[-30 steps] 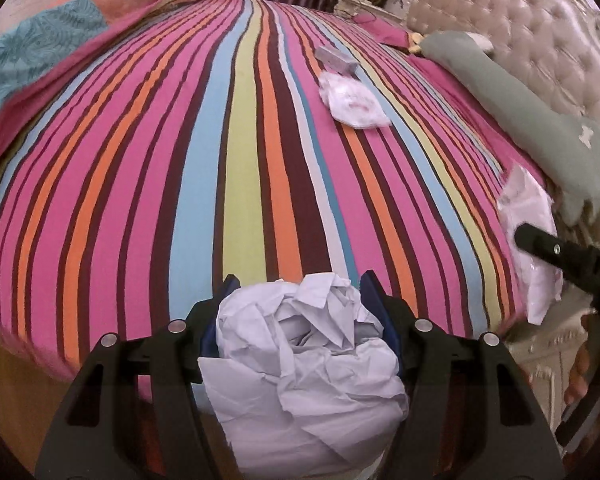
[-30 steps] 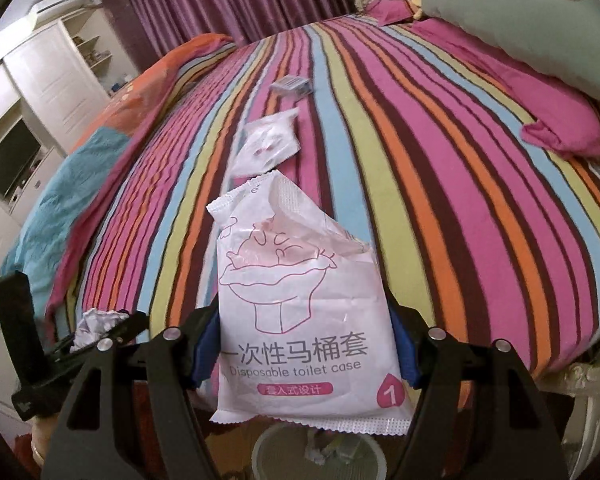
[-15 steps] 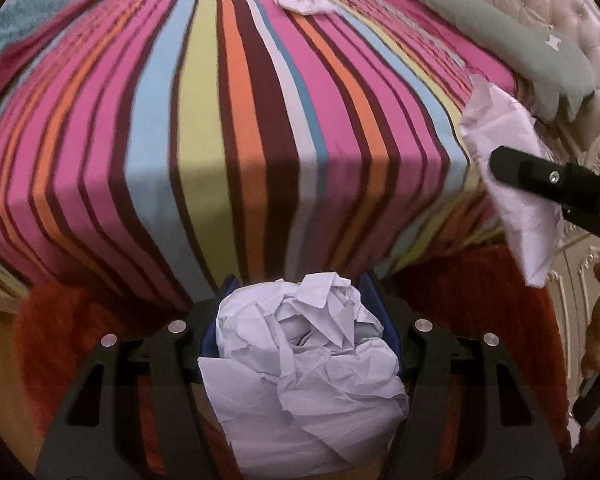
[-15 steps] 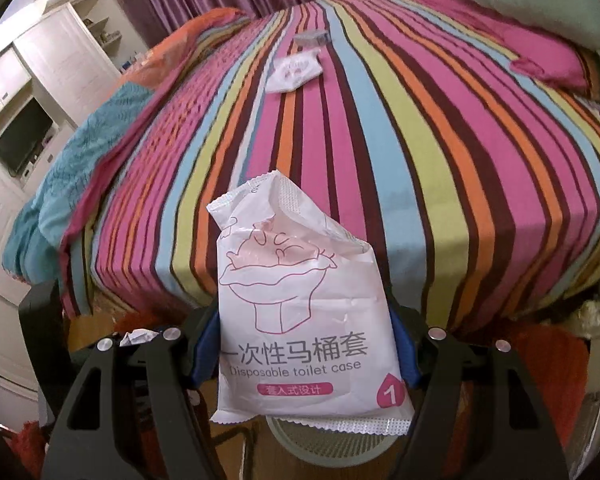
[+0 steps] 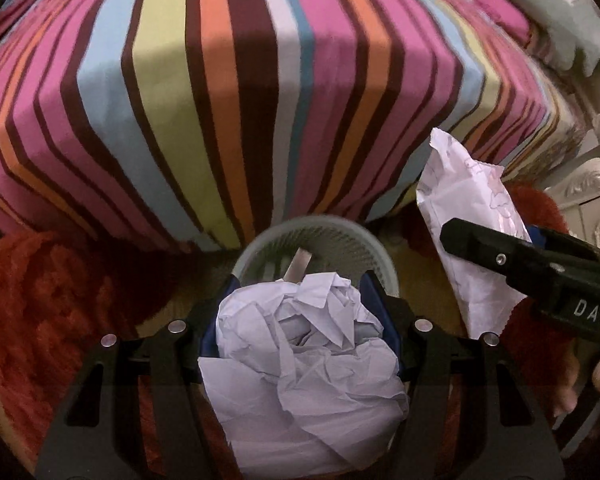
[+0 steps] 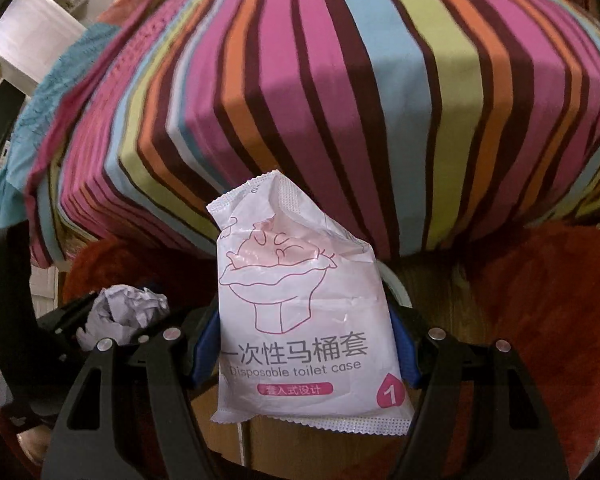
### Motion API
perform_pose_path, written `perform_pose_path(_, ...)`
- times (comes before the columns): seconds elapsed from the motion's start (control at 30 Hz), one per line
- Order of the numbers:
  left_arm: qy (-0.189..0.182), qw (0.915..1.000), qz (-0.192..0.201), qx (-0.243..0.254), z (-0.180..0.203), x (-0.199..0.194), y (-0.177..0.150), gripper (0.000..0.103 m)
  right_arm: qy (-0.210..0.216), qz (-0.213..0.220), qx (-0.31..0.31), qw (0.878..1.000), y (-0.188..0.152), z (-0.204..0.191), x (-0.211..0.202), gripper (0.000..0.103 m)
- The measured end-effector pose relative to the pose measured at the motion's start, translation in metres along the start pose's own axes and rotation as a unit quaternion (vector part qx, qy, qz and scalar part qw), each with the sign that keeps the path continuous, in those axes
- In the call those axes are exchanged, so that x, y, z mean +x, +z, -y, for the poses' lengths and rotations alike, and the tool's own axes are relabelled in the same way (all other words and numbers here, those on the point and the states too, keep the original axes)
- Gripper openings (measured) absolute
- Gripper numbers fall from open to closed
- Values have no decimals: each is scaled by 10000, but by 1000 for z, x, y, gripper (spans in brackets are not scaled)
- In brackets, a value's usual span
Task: Collect trash
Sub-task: 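Carry paper and packet over the wastebasket and open both tools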
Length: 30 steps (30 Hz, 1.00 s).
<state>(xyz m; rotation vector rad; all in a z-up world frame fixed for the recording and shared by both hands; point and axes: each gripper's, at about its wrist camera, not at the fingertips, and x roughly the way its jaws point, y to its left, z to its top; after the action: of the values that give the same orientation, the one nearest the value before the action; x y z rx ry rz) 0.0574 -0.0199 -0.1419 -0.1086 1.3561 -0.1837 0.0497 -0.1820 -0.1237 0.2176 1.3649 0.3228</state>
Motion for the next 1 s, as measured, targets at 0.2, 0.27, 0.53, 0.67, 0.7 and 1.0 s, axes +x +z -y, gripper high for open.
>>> perform_pose_path(0.2, -26, 9990, -441, -31, -2, 21, -3, 61, -127, -488, 86, 9987, -3, 6, 29, 66)
perform_pose_path(0.27, -40, 9981, -612, -42, -1, 30, -3, 61, -174, -654, 121, 9976, -3, 8, 38, 66)
perform_pose_path(0.53, -4, 9923, -1230, -154, -4, 63, -6, 61, -309, -1217, 359, 9914, -10, 23, 69, 66)
perform_pose_path(0.67, 22, 9887, -1486, -198, -5, 78, -7, 61, -331, -1463, 477, 9875, -10, 25, 82, 66)
perform_pose_path(0.7, 11, 9876, -1556, -212, -5, 82, -7, 61, -332, -1527, 511, 9864, -11, 26, 85, 66)
perform_pose_path(1.0, 31, 9809, -1904, -390, -6, 105, -8, 62, -444, -1913, 717, 9779, -12, 31, 107, 66)
